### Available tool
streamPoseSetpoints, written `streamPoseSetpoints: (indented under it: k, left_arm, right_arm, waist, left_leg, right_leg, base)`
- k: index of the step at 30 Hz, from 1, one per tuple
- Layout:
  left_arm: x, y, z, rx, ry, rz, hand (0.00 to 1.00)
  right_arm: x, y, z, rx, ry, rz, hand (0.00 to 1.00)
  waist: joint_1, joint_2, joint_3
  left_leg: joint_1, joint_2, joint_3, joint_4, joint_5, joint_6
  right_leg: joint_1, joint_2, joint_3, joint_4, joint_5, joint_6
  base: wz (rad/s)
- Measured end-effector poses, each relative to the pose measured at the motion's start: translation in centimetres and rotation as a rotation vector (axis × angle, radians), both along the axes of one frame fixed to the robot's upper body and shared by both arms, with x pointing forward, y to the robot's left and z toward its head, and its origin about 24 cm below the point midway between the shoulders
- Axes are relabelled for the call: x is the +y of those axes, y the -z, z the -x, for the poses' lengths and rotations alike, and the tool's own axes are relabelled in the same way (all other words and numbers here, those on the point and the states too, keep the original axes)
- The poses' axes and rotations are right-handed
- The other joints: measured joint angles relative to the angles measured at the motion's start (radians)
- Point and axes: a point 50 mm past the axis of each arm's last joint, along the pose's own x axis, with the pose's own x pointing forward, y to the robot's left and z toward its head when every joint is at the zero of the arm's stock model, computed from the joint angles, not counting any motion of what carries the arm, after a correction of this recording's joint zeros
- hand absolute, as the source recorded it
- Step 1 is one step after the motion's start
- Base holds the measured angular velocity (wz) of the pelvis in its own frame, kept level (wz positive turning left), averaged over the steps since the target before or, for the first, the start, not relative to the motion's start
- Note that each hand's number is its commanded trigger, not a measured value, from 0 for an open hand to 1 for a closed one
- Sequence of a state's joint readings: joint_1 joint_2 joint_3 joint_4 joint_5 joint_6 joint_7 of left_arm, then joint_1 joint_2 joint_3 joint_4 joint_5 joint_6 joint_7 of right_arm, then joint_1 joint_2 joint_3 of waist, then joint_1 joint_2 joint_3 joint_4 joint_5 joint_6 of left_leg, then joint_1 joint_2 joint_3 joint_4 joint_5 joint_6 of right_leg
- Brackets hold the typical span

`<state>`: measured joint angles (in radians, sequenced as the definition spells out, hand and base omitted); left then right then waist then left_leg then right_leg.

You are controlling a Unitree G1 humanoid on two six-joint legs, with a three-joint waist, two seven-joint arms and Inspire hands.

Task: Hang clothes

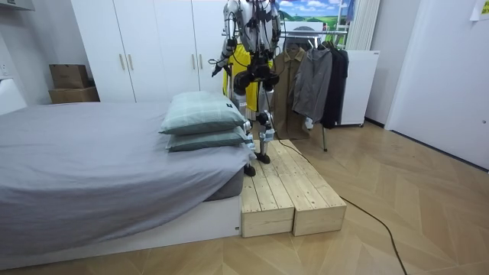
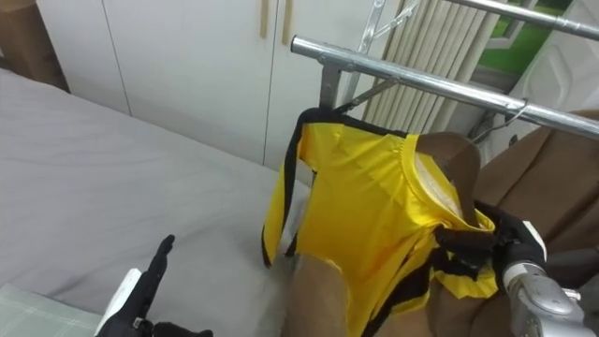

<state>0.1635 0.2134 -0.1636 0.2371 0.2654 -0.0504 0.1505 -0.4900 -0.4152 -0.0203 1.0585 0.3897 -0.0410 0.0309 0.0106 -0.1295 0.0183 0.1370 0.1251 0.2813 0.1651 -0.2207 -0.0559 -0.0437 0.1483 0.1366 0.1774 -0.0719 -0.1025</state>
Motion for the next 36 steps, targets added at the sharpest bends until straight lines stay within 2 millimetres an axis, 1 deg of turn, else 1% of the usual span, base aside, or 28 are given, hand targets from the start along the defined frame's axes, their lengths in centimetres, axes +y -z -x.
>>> streamPoseSetpoints:
  k: [5, 10, 17, 23, 31, 32, 34, 36]
  left_arm:
    - [0.1, 0.4, 0.2, 0.028, 0.002, -0.001, 0.00]
    - [0.0, 0.5, 0.2, 0.043, 0.019, 0.006, 0.00]
    - [0.0, 0.5, 0.3, 0.052, 0.034, 0.011, 0.00]
    - [-0.1, 0.6, 0.3, 0.058, 0.045, 0.015, 0.00]
    - [-0.2, -0.1, 0.0, 0.027, 0.061, 0.017, 0.00]
    - [-0.2, -0.2, -0.1, 0.022, 0.066, 0.010, 0.00]
    - [-0.1, -0.2, 0.0, 0.025, 0.072, 0.001, 0.00]
    - [-0.1, -0.1, 0.0, 0.029, 0.079, 0.002, 0.00]
  right_arm:
    - [0.0, 0.1, 0.1, 0.014, 0.006, -0.002, 0.00]
    - [0.0, 0.2, 0.1, 0.025, 0.004, -0.006, 0.00]
    - [0.1, 0.0, 0.0, 0.015, -0.006, -0.007, 0.00]
    - [0.1, -0.1, -0.1, 0.008, -0.008, -0.006, 0.00]
    - [-0.1, -0.6, -0.3, -0.006, -0.032, 0.003, 0.00]
    - [-0.1, -0.7, -0.4, -0.009, -0.046, 0.007, 0.00]
    - [0.2, -1.2, -0.7, -0.024, -0.082, 0.033, 0.00]
    - [0.3, -1.5, -0.9, -0.036, -0.089, 0.044, 0.00]
  waist:
    - [-0.007, 0.000, 0.0005]
    - [-0.006, 0.000, 0.0006]
    - [-0.003, 0.000, 0.0006]
    - [-0.007, 0.000, 0.0005]
    - [-0.011, -0.001, -0.0001]
    - [-0.015, -0.001, -0.0001]
    - [-0.033, -0.001, 0.0000]
    - [-0.042, -0.002, -0.0003]
  left_leg:
    - [0.007, 0.000, 0.007, 0.000, 0.000, 0.000]
    - [0.007, 0.000, 0.017, -0.001, 0.000, 0.000]
    - [0.006, 0.000, 0.023, -0.001, 0.000, 0.000]
    - [0.006, 0.000, 0.024, -0.001, 0.000, 0.000]
    - [-0.008, 0.001, 0.035, -0.001, 0.000, 0.000]
    - [-0.008, 0.001, 0.037, -0.001, 0.000, 0.000]
    - [-0.011, 0.002, 0.041, -0.001, 0.000, 0.000]
    - [-0.010, 0.002, 0.046, 0.000, 0.000, 0.000]
  right_leg:
    - [-0.001, 0.001, 0.004, -0.001, 0.000, 0.000]
    - [-0.007, 0.003, 0.013, 0.003, 0.000, 0.000]
    - [-0.012, 0.007, 0.023, 0.009, -0.001, 0.001]
    - [-0.012, 0.007, 0.026, 0.010, -0.001, 0.001]
    - [-0.027, 0.009, 0.027, 0.016, 0.000, 0.000]
    - [-0.028, 0.009, 0.028, 0.016, 0.000, 0.000]
    - [-0.029, 0.009, 0.028, 0.015, 0.000, 0.000]
    - [-0.029, 0.009, 0.031, 0.016, 0.000, 0.000]
  base:
    - [-0.01]
    - [-0.05]
    - [-0.03]
    - [-0.01]
    - [0.00]
    - [0.00]
    - [0.00]
    - [-0.02]
